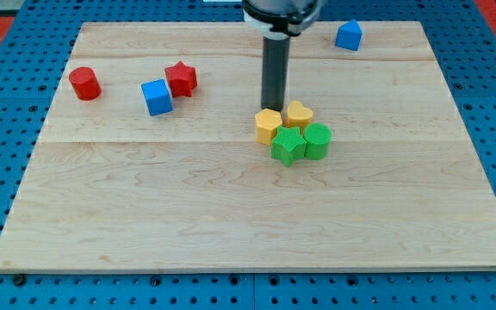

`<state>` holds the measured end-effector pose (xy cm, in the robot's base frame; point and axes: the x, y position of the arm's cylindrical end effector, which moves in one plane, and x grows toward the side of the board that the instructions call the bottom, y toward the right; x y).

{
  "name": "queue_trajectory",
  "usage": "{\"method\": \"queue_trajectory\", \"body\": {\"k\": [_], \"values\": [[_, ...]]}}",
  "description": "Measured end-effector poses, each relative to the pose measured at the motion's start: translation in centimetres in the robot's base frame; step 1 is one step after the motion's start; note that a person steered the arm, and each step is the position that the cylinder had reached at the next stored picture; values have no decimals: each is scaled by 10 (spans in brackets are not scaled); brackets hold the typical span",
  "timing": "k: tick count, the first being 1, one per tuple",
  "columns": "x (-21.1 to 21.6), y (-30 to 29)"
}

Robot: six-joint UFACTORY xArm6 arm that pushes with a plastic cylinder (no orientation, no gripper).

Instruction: Push the yellow blocks and green blocks towards bottom

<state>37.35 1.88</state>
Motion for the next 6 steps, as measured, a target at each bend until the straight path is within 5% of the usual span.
{"method": "queue_trajectory", "body": {"k": [1,3,4,6], "values": [[-26,-11],[44,35],[-1,20],[60,-10]]}}
